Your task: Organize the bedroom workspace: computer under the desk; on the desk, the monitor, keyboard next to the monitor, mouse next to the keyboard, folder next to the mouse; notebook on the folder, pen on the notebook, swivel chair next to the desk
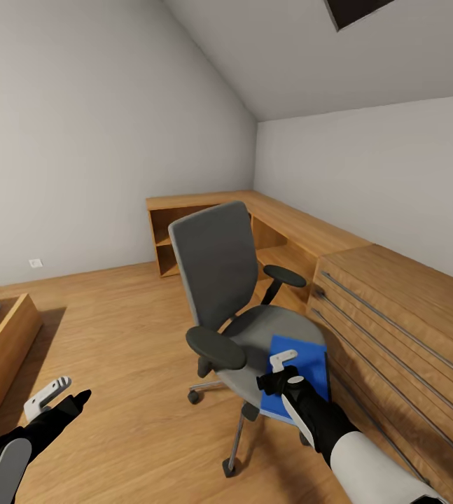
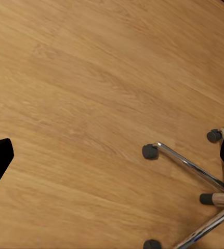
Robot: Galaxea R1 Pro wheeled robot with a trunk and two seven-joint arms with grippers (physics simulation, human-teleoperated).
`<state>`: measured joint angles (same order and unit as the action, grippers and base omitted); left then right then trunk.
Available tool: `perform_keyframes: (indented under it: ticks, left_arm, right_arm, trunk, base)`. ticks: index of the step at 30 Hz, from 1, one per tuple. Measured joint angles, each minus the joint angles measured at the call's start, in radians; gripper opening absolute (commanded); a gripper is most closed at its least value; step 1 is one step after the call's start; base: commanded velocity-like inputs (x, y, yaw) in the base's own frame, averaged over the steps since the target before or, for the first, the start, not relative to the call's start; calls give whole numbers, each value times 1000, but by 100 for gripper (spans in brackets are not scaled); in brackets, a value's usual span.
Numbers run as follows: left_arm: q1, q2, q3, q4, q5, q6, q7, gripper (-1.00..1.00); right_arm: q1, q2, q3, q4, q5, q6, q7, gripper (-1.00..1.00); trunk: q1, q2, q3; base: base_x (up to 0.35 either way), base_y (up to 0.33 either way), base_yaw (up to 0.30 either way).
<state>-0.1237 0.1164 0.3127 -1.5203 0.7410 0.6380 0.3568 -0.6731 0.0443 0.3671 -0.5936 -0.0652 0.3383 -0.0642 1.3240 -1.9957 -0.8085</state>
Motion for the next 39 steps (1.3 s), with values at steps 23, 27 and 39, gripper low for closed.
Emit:
perform_keyframes:
  ticks: [23, 27, 39]
  left_arm:
    - [0, 0, 0, 0, 0, 0, 0, 100]
    - [0, 0, 0, 0, 0, 0, 0, 100]
    - [0, 0, 0, 0, 0, 0, 0, 100]
  right_arm:
    - [1, 0, -1, 8, 0, -1, -1, 100]
    - [0, 0, -1, 8, 0, -1, -1, 100]
    - [0, 0, -1, 8, 0, -1, -1, 100]
  trunk:
    - [-50, 91, 40]
    - [-65, 119, 53]
    - [-111, 203, 91]
  base:
    - [0, 0, 0]
    - [0, 0, 0]
    - [0, 0, 0]
